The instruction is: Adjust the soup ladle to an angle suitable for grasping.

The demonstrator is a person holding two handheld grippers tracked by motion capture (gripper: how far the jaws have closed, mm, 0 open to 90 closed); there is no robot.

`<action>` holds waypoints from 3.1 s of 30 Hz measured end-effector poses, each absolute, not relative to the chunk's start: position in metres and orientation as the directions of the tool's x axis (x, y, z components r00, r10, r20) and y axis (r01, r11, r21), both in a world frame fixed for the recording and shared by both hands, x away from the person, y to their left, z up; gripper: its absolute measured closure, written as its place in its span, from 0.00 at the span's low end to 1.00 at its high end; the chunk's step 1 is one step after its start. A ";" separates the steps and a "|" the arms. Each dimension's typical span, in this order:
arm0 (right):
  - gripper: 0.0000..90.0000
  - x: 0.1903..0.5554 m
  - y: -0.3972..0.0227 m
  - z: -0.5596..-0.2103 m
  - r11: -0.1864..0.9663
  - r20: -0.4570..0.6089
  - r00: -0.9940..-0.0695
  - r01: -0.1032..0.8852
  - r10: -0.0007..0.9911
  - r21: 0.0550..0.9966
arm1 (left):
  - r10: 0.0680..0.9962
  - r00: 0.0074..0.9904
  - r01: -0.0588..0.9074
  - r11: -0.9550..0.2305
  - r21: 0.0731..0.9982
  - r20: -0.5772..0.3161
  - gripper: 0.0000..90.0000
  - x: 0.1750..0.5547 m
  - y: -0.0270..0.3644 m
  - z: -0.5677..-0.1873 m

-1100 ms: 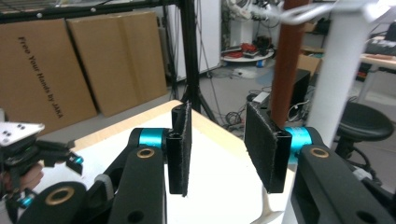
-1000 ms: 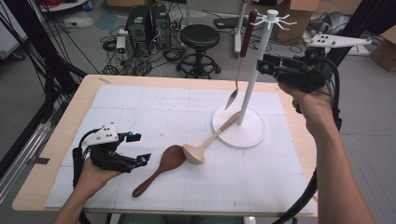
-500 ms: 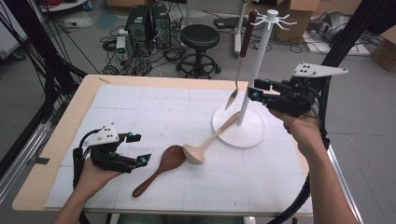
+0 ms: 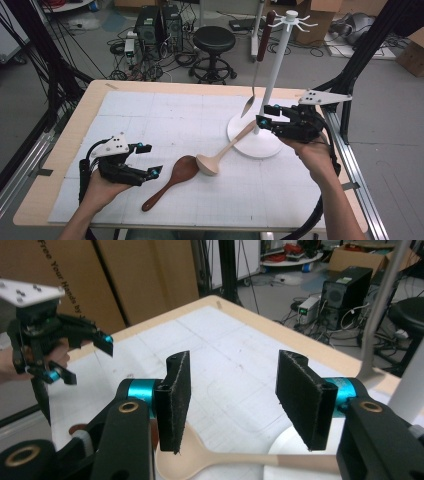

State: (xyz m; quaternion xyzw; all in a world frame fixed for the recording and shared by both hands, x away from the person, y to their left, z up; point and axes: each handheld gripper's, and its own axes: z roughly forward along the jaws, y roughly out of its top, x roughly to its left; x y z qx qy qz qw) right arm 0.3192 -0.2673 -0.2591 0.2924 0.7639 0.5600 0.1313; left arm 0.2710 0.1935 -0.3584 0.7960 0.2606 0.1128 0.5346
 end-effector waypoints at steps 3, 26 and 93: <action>0.53 0.319 -0.264 -0.270 0.212 0.134 -0.797 0.312 0.589 0.926 | 0.537 0.838 0.296 -0.295 0.909 -0.099 0.23 0.271 0.193 -0.358; 0.54 0.315 -0.217 -0.330 0.324 0.165 -0.843 0.368 0.513 0.872 | 0.540 0.836 0.301 -0.296 0.906 -0.102 0.23 0.271 0.193 -0.360; 0.87 0.321 -0.141 -0.411 0.532 0.190 -0.897 0.395 0.398 0.749 | 0.540 0.833 0.310 -0.277 0.909 -0.119 0.23 0.272 0.198 -0.361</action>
